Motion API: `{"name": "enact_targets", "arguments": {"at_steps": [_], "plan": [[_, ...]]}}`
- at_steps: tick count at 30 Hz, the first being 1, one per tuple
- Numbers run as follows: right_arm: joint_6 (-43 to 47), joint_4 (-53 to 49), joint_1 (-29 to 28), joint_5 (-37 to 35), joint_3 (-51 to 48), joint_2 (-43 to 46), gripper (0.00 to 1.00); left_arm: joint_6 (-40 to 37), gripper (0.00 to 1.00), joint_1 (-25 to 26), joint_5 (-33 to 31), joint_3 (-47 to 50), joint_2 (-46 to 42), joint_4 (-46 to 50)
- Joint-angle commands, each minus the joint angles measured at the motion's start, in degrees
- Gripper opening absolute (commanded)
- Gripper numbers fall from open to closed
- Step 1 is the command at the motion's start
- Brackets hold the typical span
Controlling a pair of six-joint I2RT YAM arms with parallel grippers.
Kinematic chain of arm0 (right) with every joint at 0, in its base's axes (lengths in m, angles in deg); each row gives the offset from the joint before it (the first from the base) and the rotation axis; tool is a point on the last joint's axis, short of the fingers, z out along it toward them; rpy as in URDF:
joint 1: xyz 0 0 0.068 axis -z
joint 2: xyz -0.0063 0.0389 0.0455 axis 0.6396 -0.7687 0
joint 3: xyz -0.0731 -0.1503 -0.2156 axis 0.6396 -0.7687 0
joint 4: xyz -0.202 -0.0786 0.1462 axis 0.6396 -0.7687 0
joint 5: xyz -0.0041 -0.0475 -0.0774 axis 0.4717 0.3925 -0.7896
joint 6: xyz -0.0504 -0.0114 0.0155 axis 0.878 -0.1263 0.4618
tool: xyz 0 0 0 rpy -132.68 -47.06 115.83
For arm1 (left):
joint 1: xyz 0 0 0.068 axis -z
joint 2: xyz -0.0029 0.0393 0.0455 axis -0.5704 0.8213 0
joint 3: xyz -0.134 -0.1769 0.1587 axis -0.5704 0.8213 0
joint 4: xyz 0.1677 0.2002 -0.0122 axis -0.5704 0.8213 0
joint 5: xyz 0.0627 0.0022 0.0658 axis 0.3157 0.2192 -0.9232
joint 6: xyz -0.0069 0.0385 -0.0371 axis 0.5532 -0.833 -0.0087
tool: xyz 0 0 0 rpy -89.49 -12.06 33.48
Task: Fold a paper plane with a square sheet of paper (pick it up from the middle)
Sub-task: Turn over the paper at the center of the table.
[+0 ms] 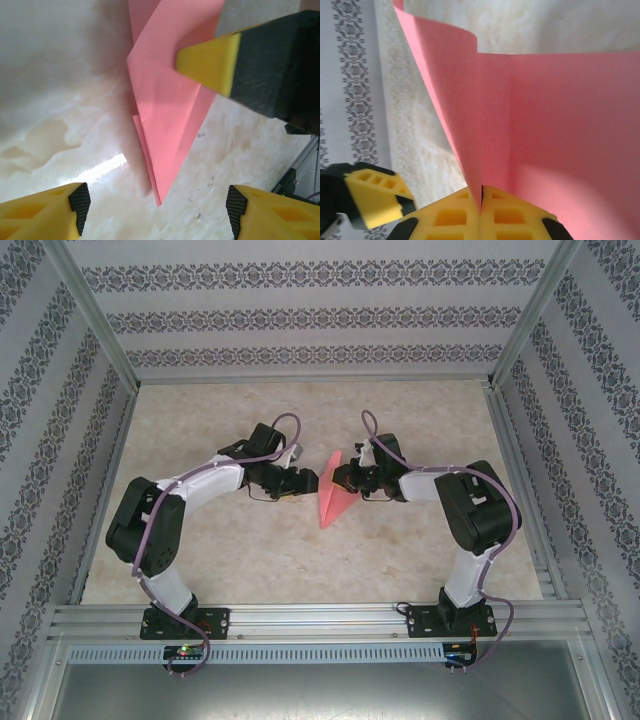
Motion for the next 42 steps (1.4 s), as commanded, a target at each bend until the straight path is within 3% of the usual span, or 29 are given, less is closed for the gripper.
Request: {"name": "enact_targets", "arguments": {"at_steps": [1,11,17,23,27,32,38,42], "plan": [[-4.7,8.4,0.6,3.1,-0.8,2.9,0.0,5.1,0.8,-0.6,2.4,2.5,-4.0,-4.4],[-9.9,14.1,0.6,4.7,-0.5,5.3,0.0,19.8,0.91,-0.7,4.3,13.0,-11.2,-19.7],[-14.5,20.3,0.5,5.2,-0.6,4.7,0.0,30.1,0.9,-0.6,8.6,16.6,-10.2,-32.9],[-21.0,30.7,0.8,5.7,-1.7,2.4,0.0,32.4,0.88,-0.7,9.3,16.7,-9.4,-33.4],[-21.1,31.2,0.6,5.6,-1.8,2.3,0.0,36.2,0.87,-0.6,10.1,17.5,-9.4,-37.0],[-21.0,31.0,0.4,5.4,-2.2,2.6,0.0,40.9,0.8,-0.6,10.0,17.6,-9.5,-42.3],[-20.7,30.9,0.4,5.0,-3.4,3.6,0.0,39.4,0.61,-0.6,9.2,15.7,-10.0,-39.1],[-20.5,31.0,0.7,4.7,-4.0,4.4,0.0,39.0,0.54,-0.6,9.5,15.1,-9.5,-38.9]]}}
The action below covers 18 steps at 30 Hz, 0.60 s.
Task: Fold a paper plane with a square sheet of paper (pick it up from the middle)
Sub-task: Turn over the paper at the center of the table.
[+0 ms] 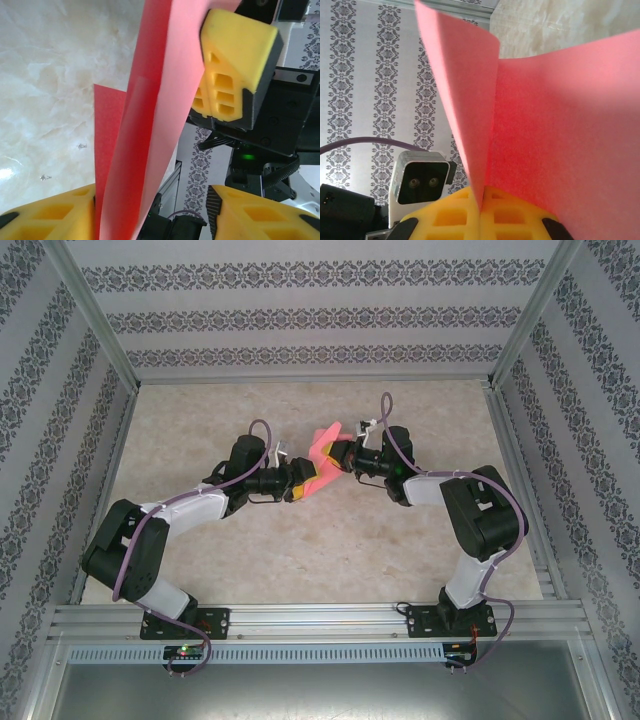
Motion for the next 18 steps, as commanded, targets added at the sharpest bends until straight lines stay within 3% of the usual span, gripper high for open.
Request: {"name": "enact_targets", "arguments": {"at_steps": [1,10,18], "plan": [[0.2,2.3,0.4,0.3,-1.0,1.8,0.0,-0.3,0.52,-0.4,0.8,-2.1,0.1,-1.5],[0.1,2.4,1.0,0.3,-1.7,2.8,0.0,-2.4,0.28,-0.3,1.1,-3.2,0.2,1.0],[0.2,2.4,1.1,0.1,-2.0,3.1,0.0,-4.1,0.19,-0.4,1.1,-3.7,0.0,3.6]]}}
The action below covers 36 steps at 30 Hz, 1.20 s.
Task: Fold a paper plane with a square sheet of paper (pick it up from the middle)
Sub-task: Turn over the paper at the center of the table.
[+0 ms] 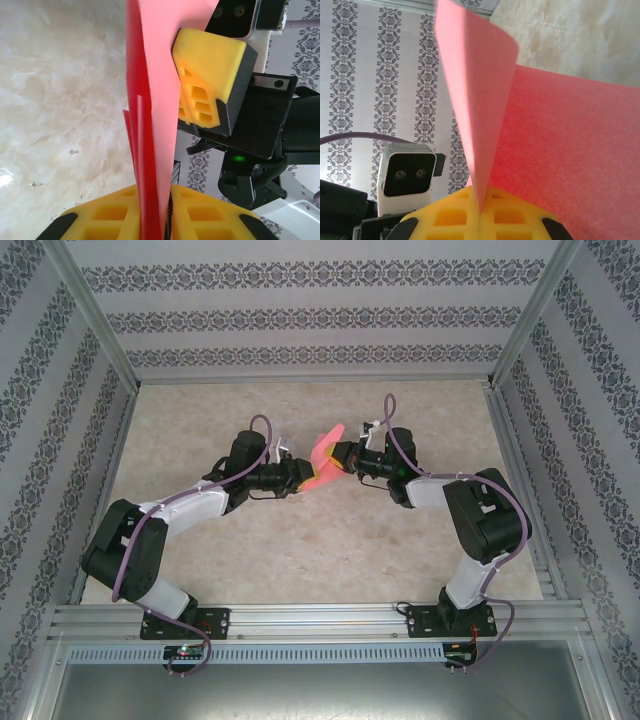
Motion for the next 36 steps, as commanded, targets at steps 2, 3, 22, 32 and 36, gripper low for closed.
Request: {"name": "enact_targets", "arguments": {"at_steps": [2,3,22,32,36], "plan": [[0.2,2.3,0.5,0.1,-0.6,1.9,0.02,-2.8,0.16,-0.3,0.9,-1.9,0.1,2.5],[0.3,2.2,0.4,0.1,-0.5,2.0,0.04,-3.0,0.14,-0.4,0.9,-2.1,0.1,2.8],[17.4,-24.0,5.3,-3.7,-0.8,11.7,0.49,-33.9,0.1,-0.3,-19.3,-16.5,-1.6,45.3],[28.1,-39.9,7.1,-7.6,1.9,14.7,0.59,-51.4,0.1,3.2,-65.9,-28.3,0.9,65.7],[29.0,-41.7,7.7,-7.7,2.4,15.5,0.62,-54.5,0.1,7.1,-75.5,-29.7,4.1,65.8]]}}
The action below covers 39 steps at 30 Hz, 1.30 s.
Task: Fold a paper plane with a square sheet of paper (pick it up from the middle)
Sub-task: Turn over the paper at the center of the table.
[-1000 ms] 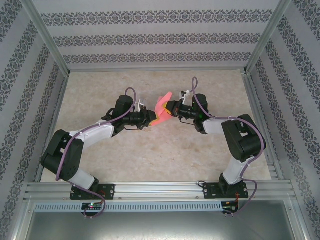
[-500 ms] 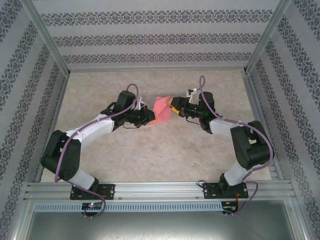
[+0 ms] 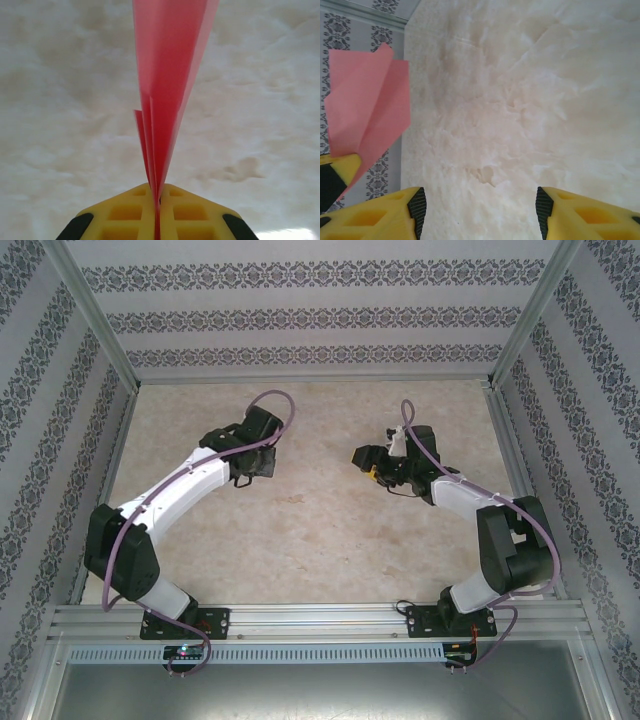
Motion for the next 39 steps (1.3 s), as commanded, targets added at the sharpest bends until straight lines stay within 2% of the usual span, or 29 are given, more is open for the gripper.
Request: {"name": "enact_targets", "arguments": {"at_steps": [1,3,11,18,24,30,36,39], "plan": [[3.5,-3.8,0.7,-0.8,2.2,2.4,0.64,-6.8,0.1,3.6,-15.6,-2.0,3.9,5.4],[4.0,-5.1,0.8,-0.1,2.7,3.2,0.67,-7.9,0.1,5.9,-18.1,-2.4,6.7,5.2],[4.5,-8.1,3.2,3.8,1.9,7.3,0.71,-10.8,0.11,13.2,-19.8,-1.1,14.1,-0.4],[6.4,-12.3,6.7,4.5,1.9,10.4,0.71,-14.4,0.13,18.6,-18.3,0.4,18.6,-5.2],[7.1,-13.7,7.5,5.0,2.0,10.6,0.71,-16.7,0.19,22.8,-17.3,0.2,22.6,-6.6],[7.6,-15.3,7.7,3.4,2.0,10.8,0.71,-17.4,0.31,24.0,-8.6,1.7,22.5,-8.6],[8.2,-15.5,7.2,3.3,1.2,10.1,0.69,-16.2,0.5,23.9,2.1,2.1,20.4,-9.0],[8.4,-15.6,6.2,2.9,1.1,9.4,0.67,-14.2,0.64,23.5,8.8,2.4,16.9,-9.3]]}}
